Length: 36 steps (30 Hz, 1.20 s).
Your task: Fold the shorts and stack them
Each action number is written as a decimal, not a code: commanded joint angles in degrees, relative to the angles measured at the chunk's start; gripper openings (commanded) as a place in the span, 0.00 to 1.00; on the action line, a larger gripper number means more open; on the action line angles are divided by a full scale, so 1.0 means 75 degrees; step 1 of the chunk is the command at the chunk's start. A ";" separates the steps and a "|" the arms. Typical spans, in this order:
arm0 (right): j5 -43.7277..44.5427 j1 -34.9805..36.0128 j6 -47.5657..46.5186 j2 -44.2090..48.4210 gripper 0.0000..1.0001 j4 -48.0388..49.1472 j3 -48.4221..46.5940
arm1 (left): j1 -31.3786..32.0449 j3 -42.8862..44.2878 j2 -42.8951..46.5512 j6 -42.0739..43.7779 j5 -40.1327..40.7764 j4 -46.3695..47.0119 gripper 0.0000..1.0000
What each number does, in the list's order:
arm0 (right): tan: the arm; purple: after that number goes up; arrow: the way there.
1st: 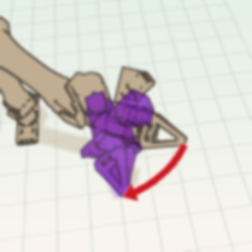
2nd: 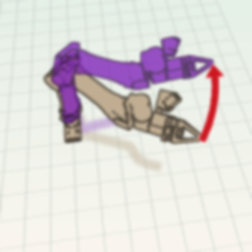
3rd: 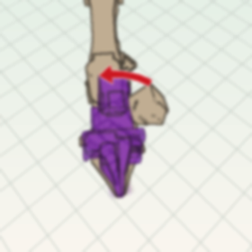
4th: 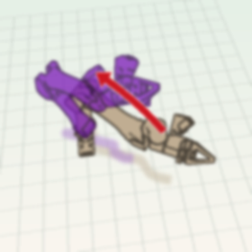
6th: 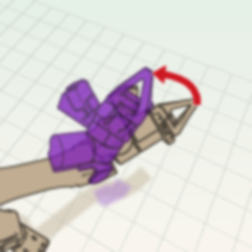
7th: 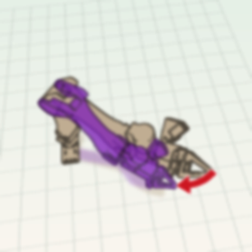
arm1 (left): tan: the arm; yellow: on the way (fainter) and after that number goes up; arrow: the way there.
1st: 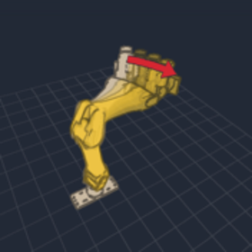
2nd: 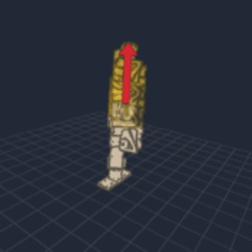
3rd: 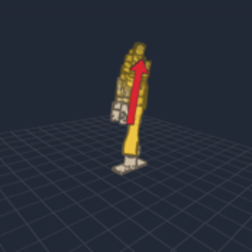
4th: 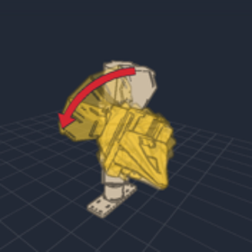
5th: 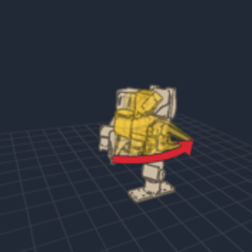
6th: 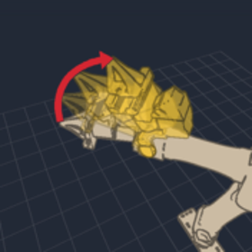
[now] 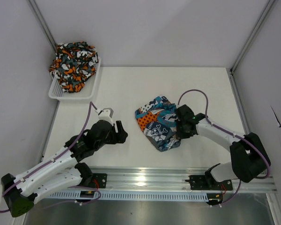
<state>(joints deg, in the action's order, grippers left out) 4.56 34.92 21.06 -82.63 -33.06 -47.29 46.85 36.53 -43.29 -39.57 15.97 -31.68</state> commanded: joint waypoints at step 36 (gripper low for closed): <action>-0.0348 -0.3765 -0.0312 -0.2202 0.99 0.0575 -0.3738 | -0.0985 0.1301 -0.3085 0.0495 -0.0712 0.1669 0.98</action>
<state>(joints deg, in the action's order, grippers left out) 7.51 7.29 19.59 -102.35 -33.36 -76.09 40.69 40.03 -63.07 -37.56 13.39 -24.77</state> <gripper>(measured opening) 0.974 0.883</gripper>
